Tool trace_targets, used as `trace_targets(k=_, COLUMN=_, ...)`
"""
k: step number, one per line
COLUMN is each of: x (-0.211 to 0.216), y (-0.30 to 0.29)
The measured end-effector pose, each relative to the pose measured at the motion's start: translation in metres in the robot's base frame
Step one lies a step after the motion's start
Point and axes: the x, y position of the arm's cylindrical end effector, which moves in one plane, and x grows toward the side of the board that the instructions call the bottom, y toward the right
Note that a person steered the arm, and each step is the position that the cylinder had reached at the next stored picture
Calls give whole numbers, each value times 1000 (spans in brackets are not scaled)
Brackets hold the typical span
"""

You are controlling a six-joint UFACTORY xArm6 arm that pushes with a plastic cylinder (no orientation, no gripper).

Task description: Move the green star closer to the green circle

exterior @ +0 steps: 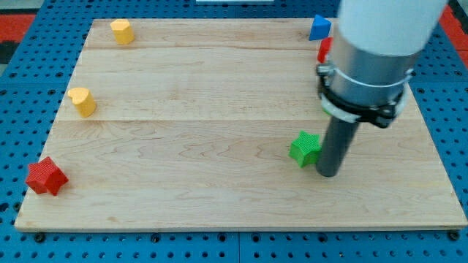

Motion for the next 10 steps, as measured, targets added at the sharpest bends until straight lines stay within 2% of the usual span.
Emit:
trace_targets(k=2, x=-1, y=27)
trace_targets(k=6, x=3, y=29)
trace_targets(k=8, x=7, y=-52)
trace_targets(k=9, x=-22, y=-48)
trace_targets(k=10, x=-45, y=-12)
